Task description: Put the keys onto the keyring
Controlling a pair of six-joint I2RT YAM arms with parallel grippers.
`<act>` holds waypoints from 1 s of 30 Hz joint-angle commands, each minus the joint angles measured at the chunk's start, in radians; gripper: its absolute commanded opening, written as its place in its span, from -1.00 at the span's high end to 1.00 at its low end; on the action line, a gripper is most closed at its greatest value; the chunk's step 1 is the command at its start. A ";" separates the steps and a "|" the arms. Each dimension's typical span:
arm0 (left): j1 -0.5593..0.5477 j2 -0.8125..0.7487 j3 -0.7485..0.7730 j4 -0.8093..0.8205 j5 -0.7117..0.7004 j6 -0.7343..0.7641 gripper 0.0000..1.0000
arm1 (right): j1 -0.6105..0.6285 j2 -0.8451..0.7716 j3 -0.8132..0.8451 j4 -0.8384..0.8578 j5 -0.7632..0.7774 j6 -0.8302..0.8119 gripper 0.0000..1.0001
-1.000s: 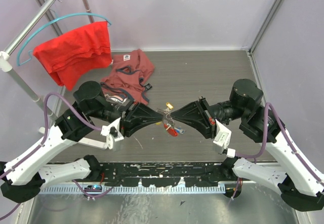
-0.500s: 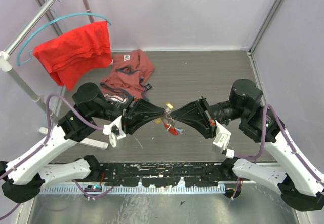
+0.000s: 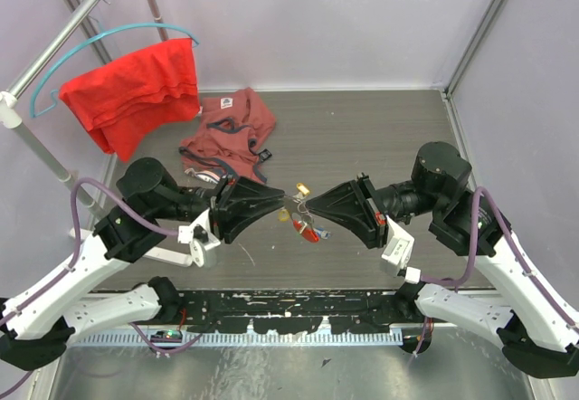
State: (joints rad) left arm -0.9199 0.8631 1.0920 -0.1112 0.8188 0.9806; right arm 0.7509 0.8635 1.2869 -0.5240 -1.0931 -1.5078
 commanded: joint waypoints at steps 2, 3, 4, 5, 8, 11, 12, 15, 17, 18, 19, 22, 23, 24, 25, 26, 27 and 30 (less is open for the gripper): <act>-0.003 -0.022 -0.017 0.009 -0.103 -0.104 0.39 | -0.001 -0.017 0.045 0.057 0.010 0.015 0.98; -0.002 -0.024 -0.017 0.008 -0.119 -0.108 0.37 | 0.000 -0.018 0.046 0.059 0.015 0.016 0.99; -0.002 -0.026 -0.018 0.008 -0.138 -0.149 0.36 | 0.000 -0.018 0.046 0.059 0.021 0.019 0.99; -0.002 -0.030 -0.018 0.008 -0.154 -0.168 0.35 | 0.002 -0.019 0.047 0.060 0.031 0.025 0.99; -0.002 -0.042 -0.027 0.007 -0.206 -0.207 0.32 | 0.001 -0.018 0.045 0.065 0.074 0.050 0.99; -0.002 -0.058 -0.045 0.007 -0.257 -0.228 0.30 | 0.001 -0.009 0.044 0.094 0.132 0.135 0.99; -0.003 -0.064 -0.051 0.007 -0.275 -0.233 0.29 | 0.001 -0.004 0.043 0.109 0.156 0.197 0.99; -0.002 -0.081 -0.059 0.001 -0.334 -0.249 0.28 | 0.000 0.019 0.037 0.159 0.240 0.337 0.99; -0.002 -0.096 -0.064 -0.001 -0.380 -0.257 0.27 | 0.001 0.031 0.021 0.188 0.290 0.410 0.99; -0.002 -0.100 -0.069 -0.001 -0.401 -0.263 0.26 | 0.002 0.035 0.011 0.225 0.315 0.456 0.98; -0.002 -0.105 -0.073 -0.002 -0.419 -0.268 0.25 | 0.001 0.040 0.000 0.255 0.339 0.505 0.99; -0.003 -0.112 -0.081 -0.007 -0.440 -0.287 0.24 | 0.001 0.061 -0.018 0.376 0.469 0.770 0.99; -0.002 -0.114 -0.082 -0.008 -0.439 -0.295 0.24 | 0.000 0.072 -0.016 0.415 0.541 0.877 0.98; -0.002 -0.117 -0.085 -0.008 -0.436 -0.306 0.24 | 0.000 0.083 -0.005 0.430 0.618 0.956 0.99; -0.002 -0.117 -0.086 -0.009 -0.432 -0.313 0.23 | 0.001 0.092 0.010 0.429 0.692 1.014 0.99; -0.002 -0.119 -0.088 -0.009 -0.431 -0.318 0.23 | 0.001 0.102 0.023 0.426 0.717 1.054 0.98; -0.002 -0.120 -0.092 -0.007 -0.431 -0.322 0.23 | 0.000 0.106 0.030 0.427 0.745 1.083 0.99; -0.002 -0.120 -0.104 0.011 -0.428 -0.336 0.22 | 0.000 0.116 0.034 0.447 0.790 1.177 0.99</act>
State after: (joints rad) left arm -0.9199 0.7513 1.0092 -0.1253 0.4053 0.6849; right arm 0.7509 0.9840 1.2671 -0.2100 -0.4763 -0.5835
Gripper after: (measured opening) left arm 0.385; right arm 0.029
